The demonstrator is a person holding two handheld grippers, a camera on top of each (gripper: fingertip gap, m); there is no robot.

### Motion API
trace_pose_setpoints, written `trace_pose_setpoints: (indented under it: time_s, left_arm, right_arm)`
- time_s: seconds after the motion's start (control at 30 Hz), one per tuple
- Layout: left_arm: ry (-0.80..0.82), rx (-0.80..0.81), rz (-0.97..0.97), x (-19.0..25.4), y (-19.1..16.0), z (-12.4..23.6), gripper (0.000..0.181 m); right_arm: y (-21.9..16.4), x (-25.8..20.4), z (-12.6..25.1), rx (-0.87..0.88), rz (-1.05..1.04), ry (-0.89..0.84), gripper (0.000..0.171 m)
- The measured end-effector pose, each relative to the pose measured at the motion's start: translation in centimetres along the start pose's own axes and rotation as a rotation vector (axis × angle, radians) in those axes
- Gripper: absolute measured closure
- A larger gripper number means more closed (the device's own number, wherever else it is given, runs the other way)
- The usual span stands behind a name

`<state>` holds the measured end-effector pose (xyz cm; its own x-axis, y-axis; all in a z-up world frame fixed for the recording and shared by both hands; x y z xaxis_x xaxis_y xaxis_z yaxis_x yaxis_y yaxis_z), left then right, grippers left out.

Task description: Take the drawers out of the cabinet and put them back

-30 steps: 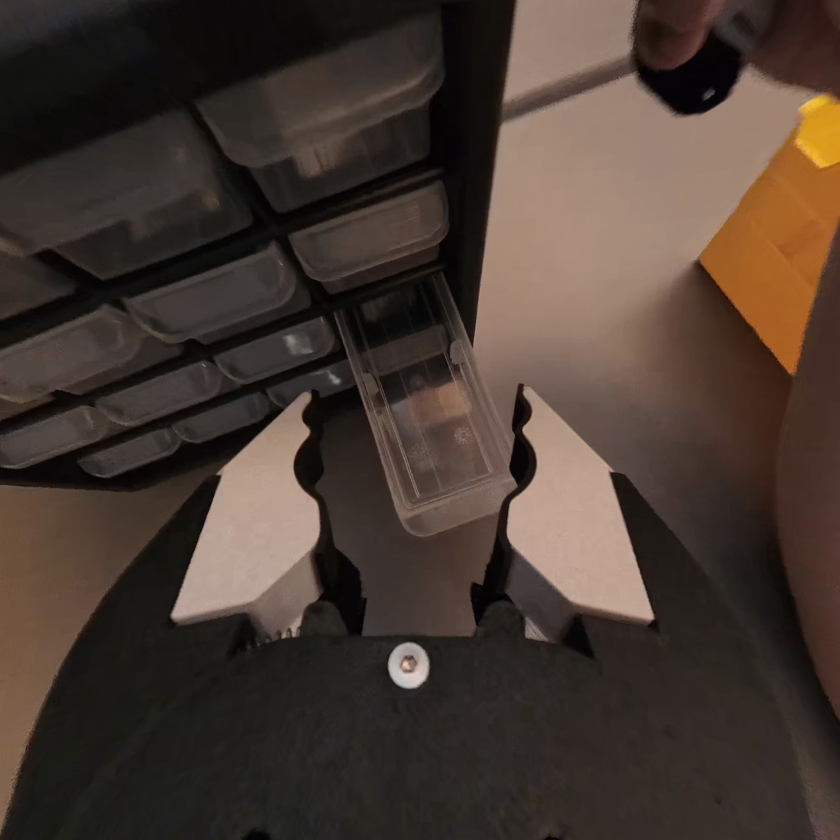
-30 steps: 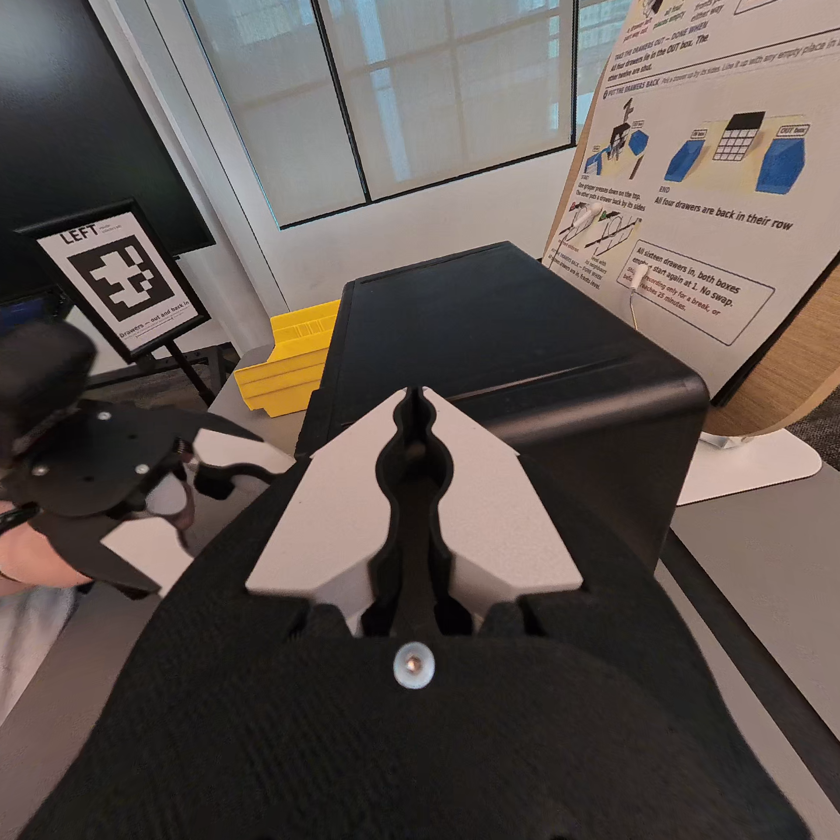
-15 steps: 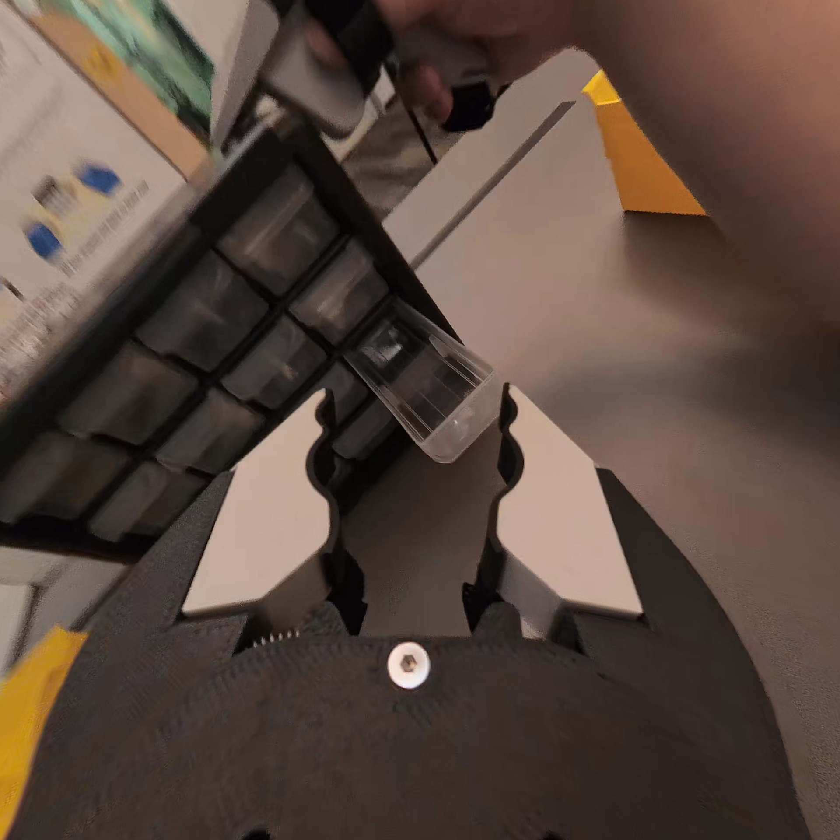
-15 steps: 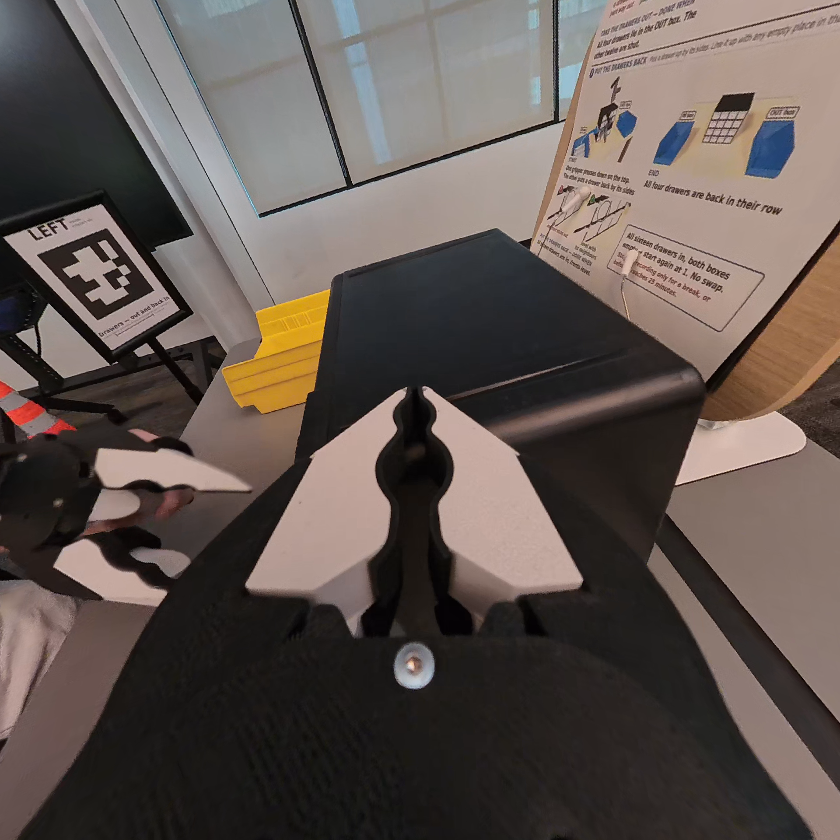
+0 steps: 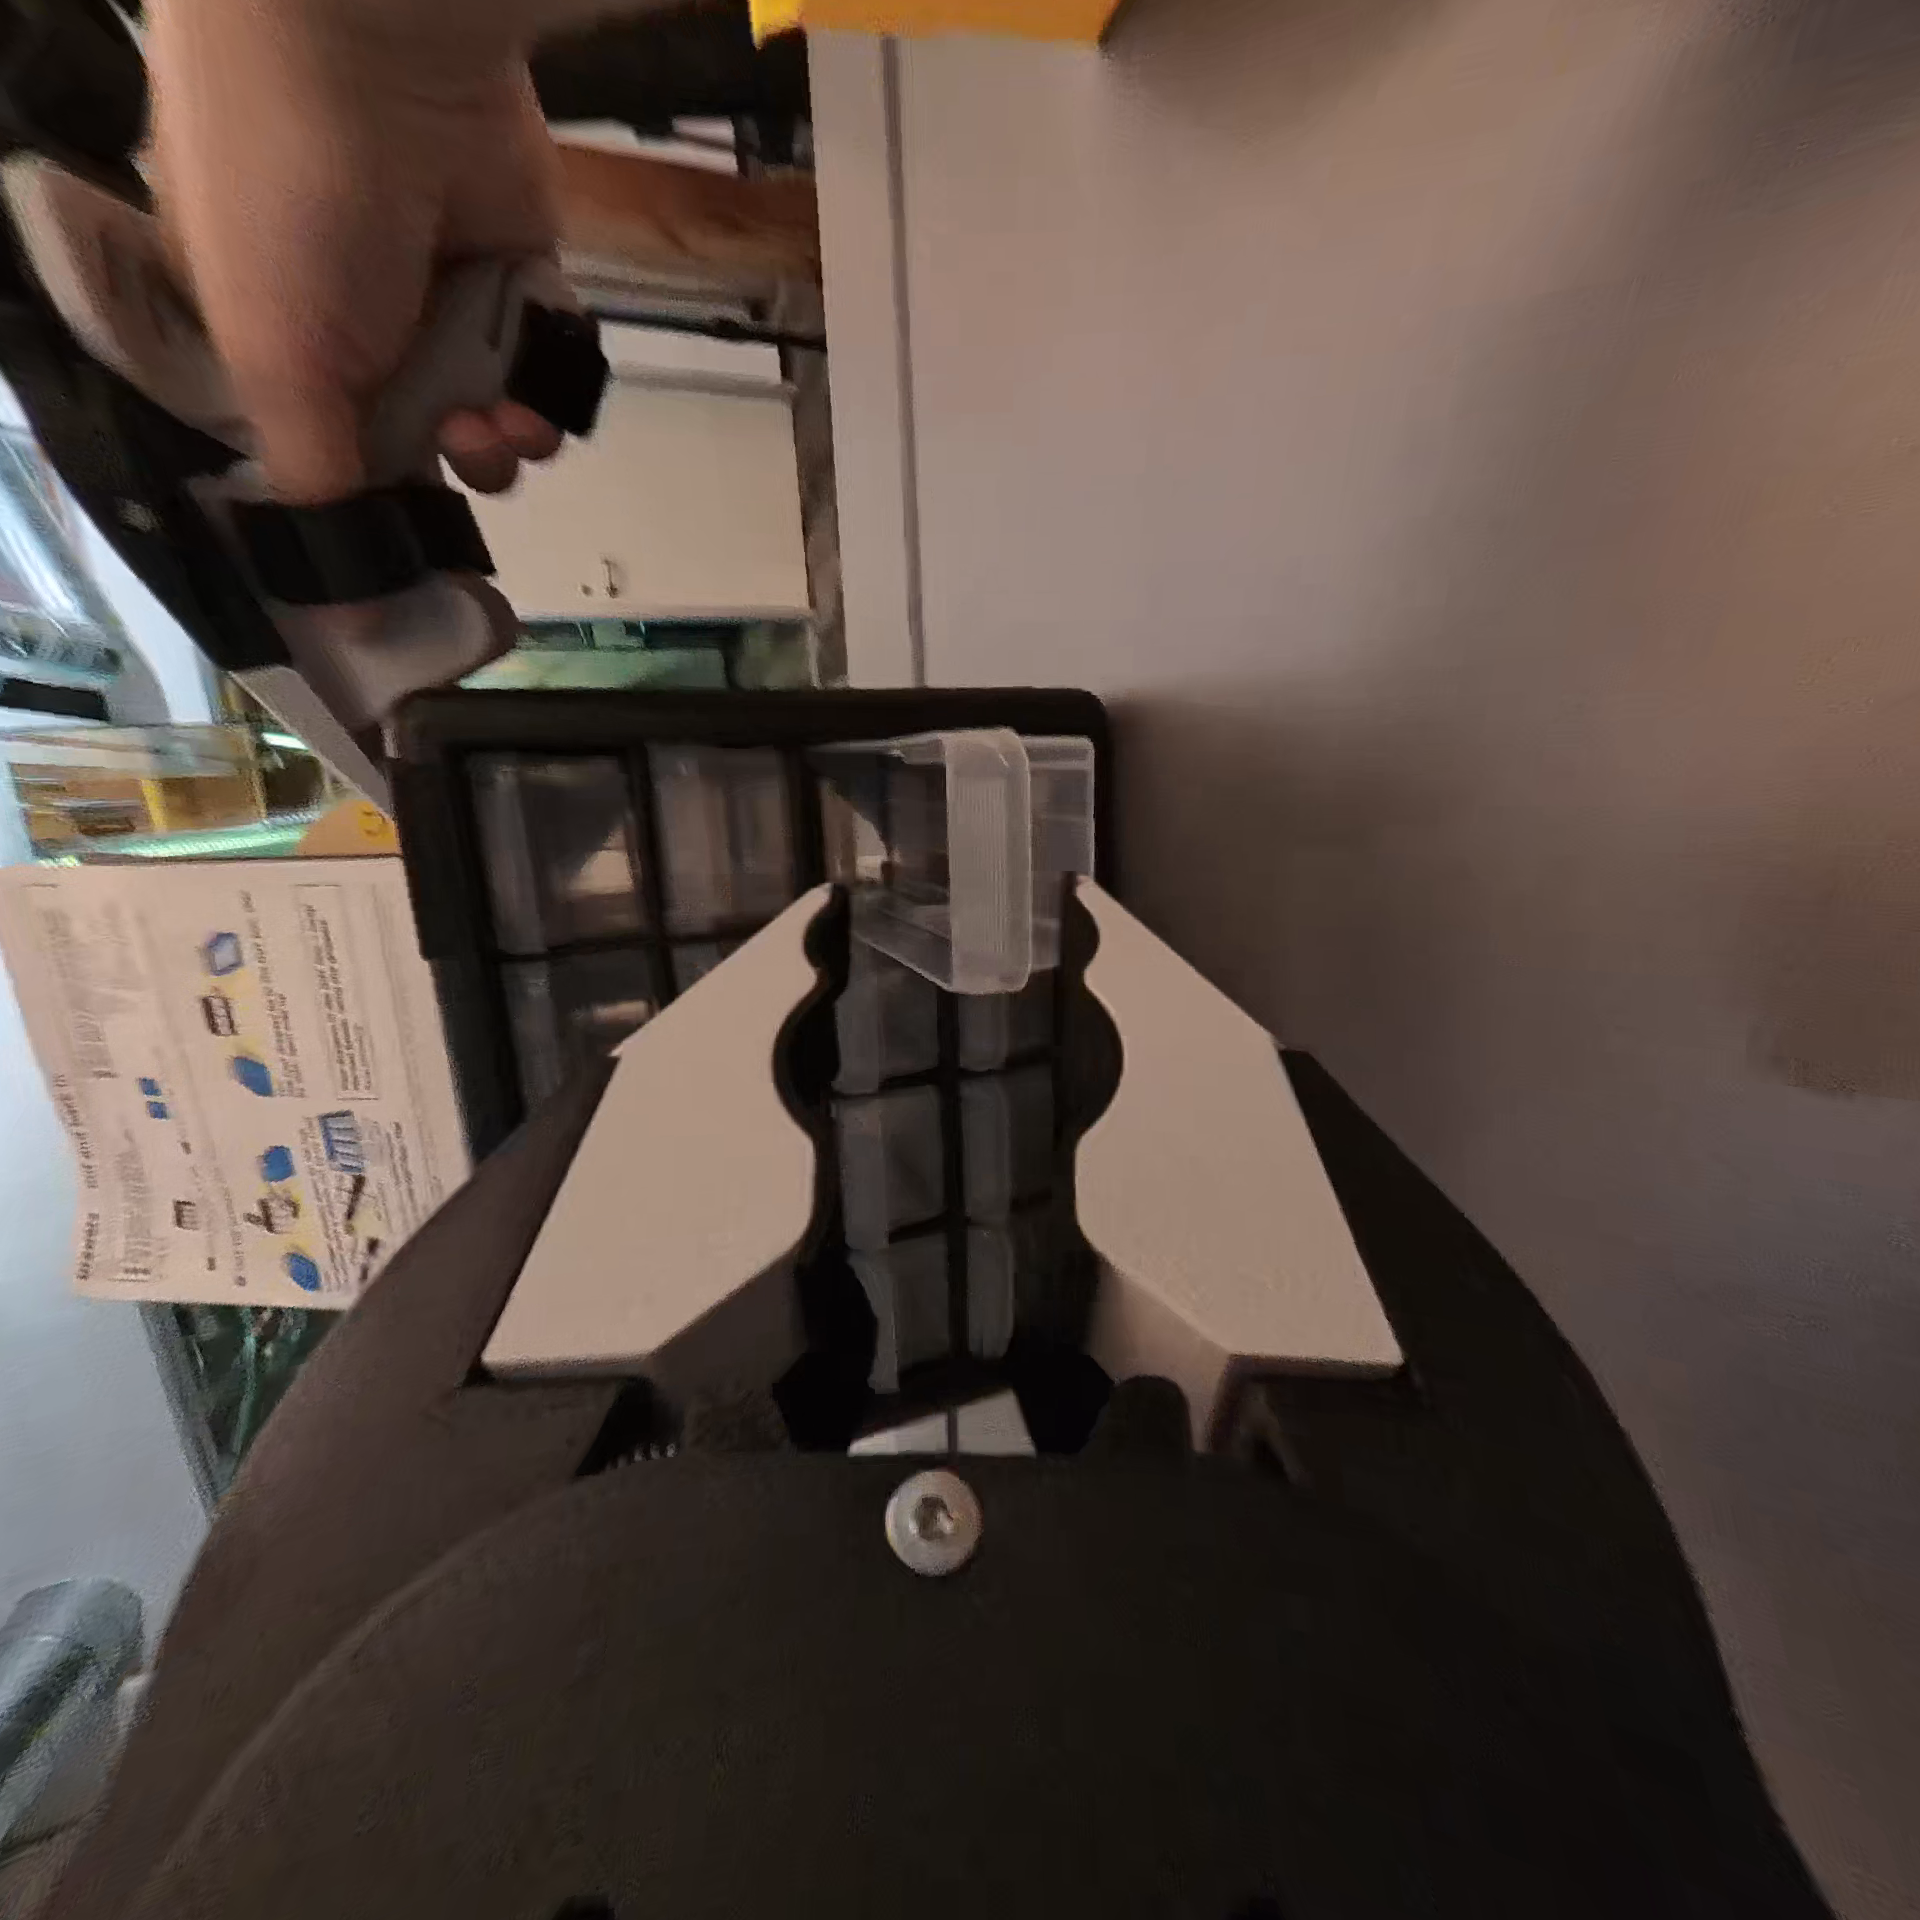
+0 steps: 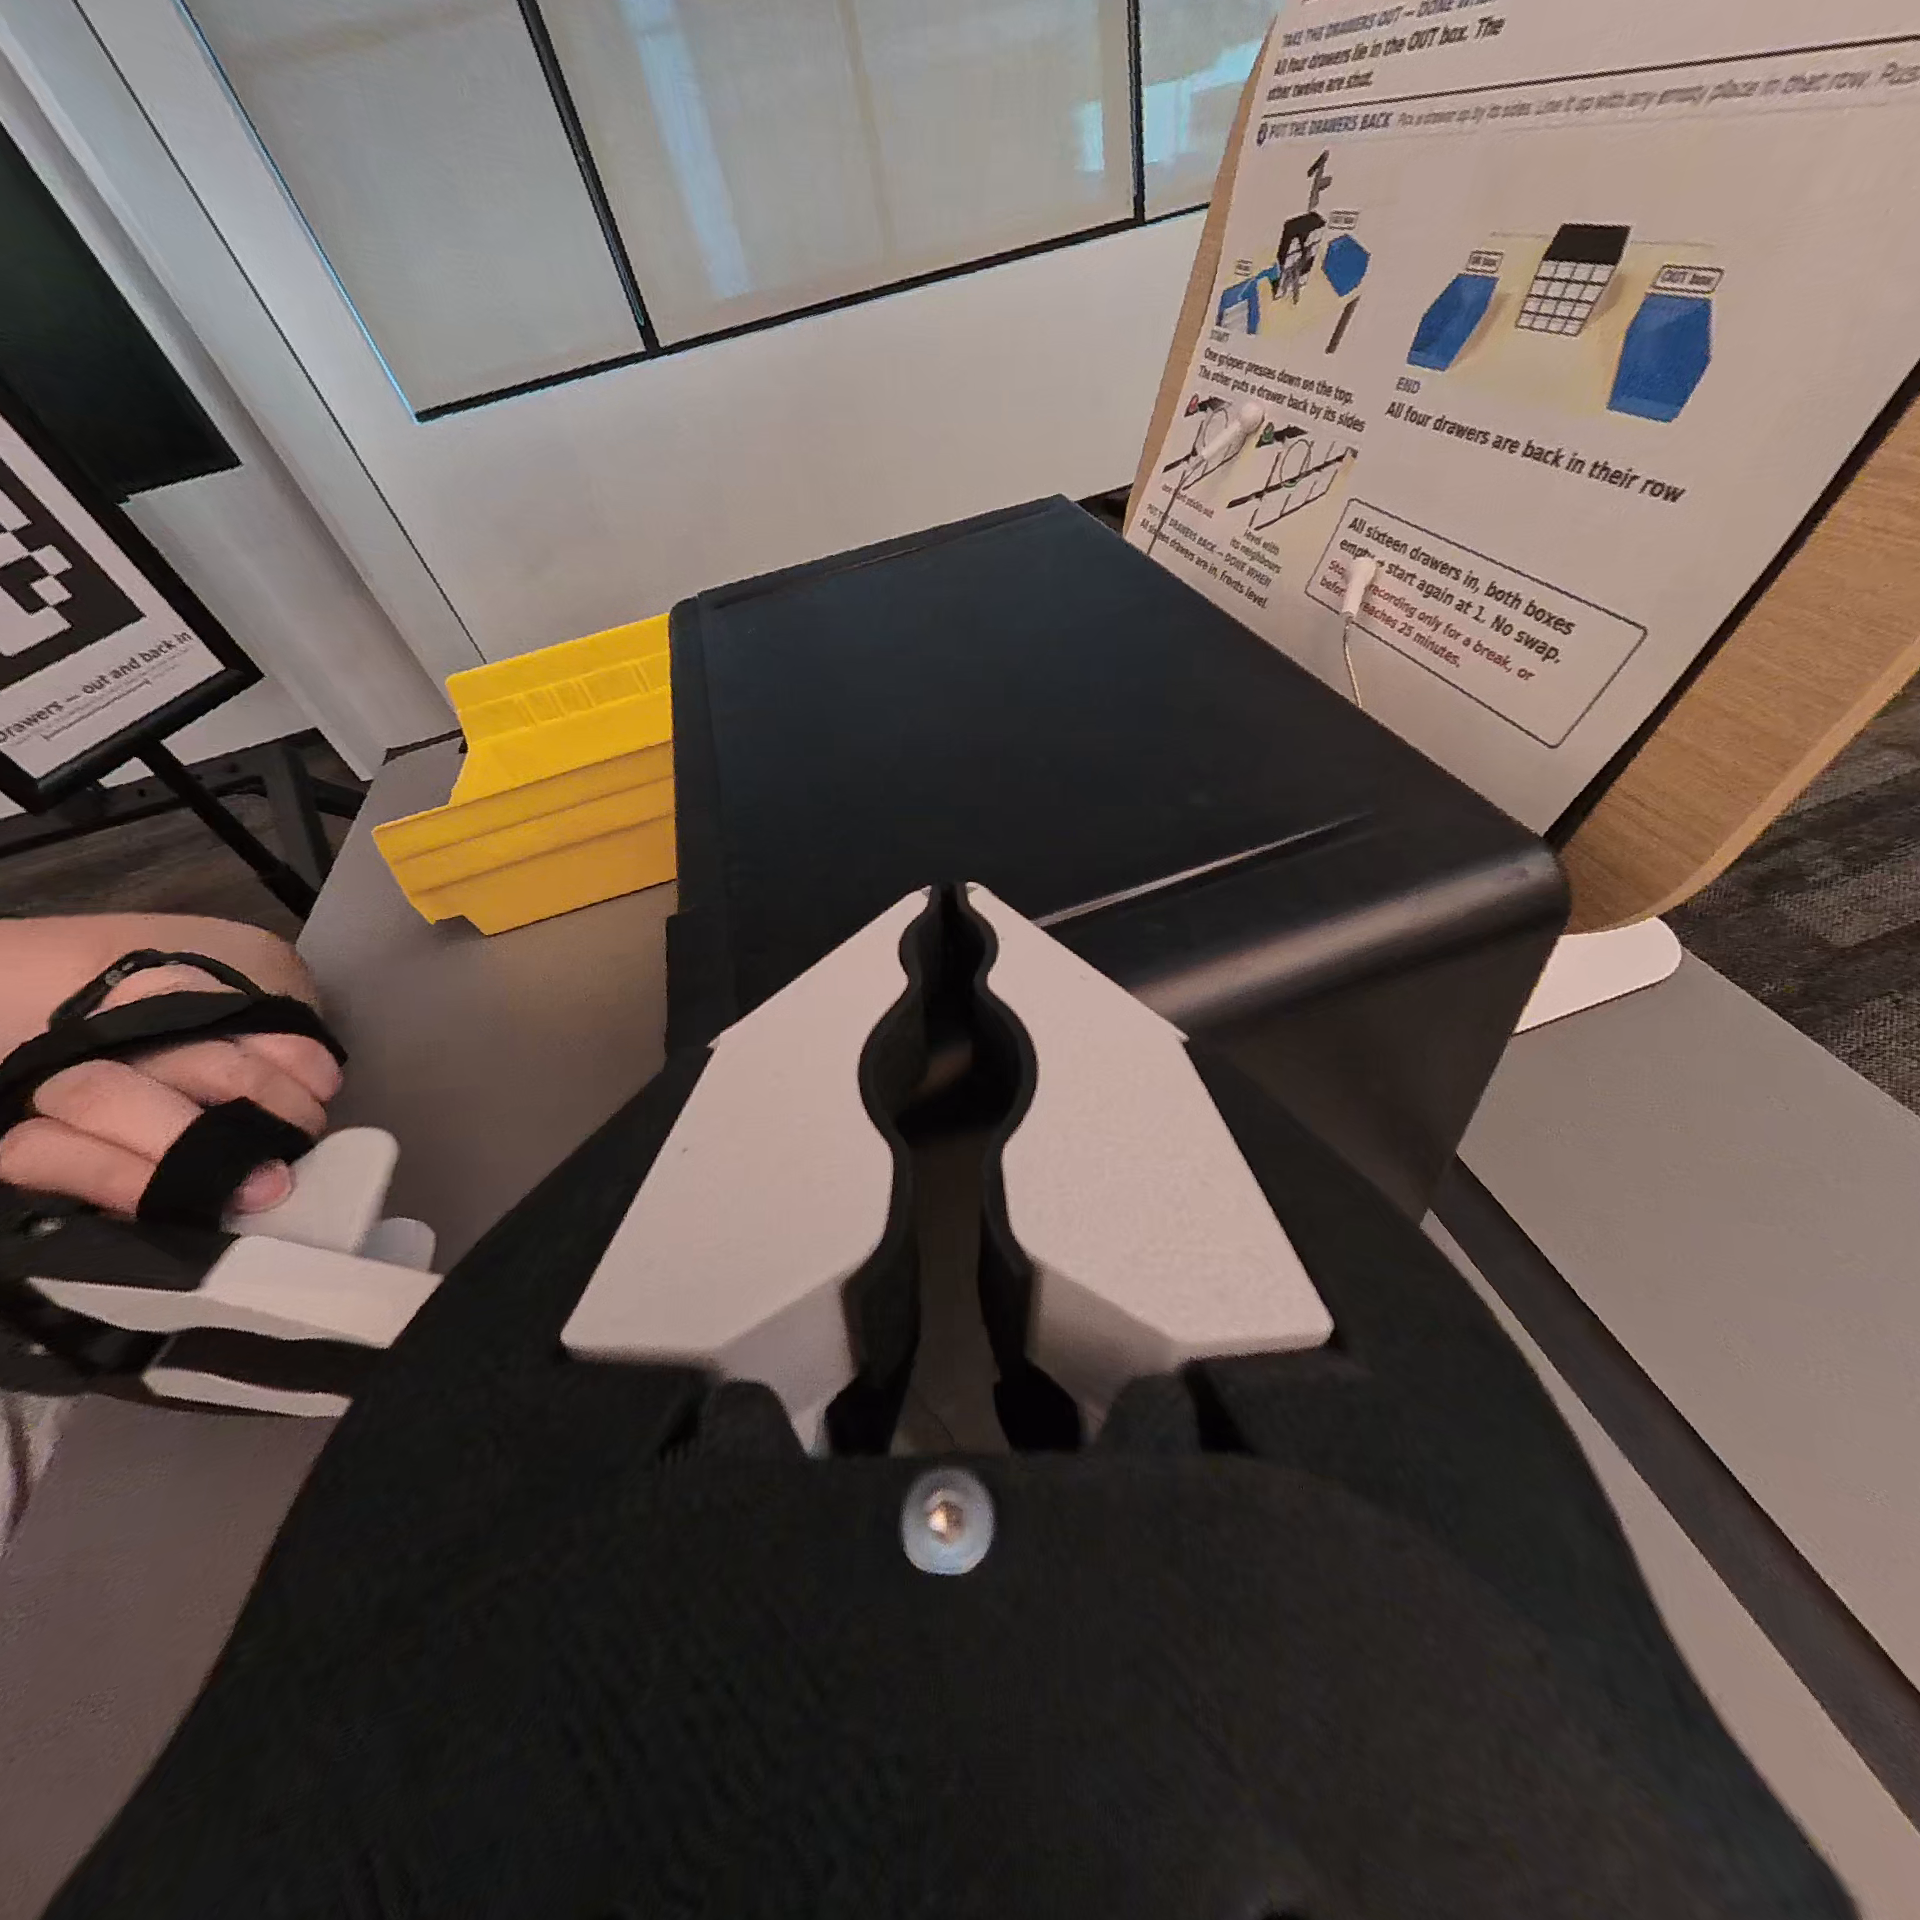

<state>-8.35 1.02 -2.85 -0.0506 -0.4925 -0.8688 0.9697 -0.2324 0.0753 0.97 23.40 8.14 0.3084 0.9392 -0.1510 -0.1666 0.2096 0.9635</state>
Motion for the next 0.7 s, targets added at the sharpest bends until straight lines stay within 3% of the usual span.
trace_pose_setpoints:
  time_s: [0.1, 0.37, 0.47, 0.7]
  left_arm:
    - [-0.047, -0.026, -0.039, 0.4, -0.4, -1.0, 0.134]
    - [0.008, 0.021, -0.010, 0.7, -0.9, -2.4, 0.149]
    - [0.055, 0.040, -0.025, 0.8, -0.7, -2.6, 0.162]
    - [-0.008, 0.056, 0.015, -0.2, 0.0, -3.5, 0.163]
  right_arm:
    - [-0.2, 0.0, 0.1, 0.018, -0.028, 0.000, 0.171]
    - [-0.1, -0.2, 0.1, 0.009, -0.017, -0.024, 0.171]
    - [-0.1, -0.3, 0.1, 0.006, -0.006, -0.037, 0.171]
    - [-0.1, -0.1, 0.2, 0.009, -0.008, -0.057, 0.171]
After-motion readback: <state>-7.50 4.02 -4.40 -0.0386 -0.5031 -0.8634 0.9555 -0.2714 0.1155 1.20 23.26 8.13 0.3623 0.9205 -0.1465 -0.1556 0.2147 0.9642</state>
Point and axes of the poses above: each gripper's, where its closed fingertips meet, z back along the fingers, y out of its top, x = y × z across the jaws, the point moved 9 cm from there along z, back along the fingers, and after that the axes turned 8 degrees about -y, right-handed, at the moved point
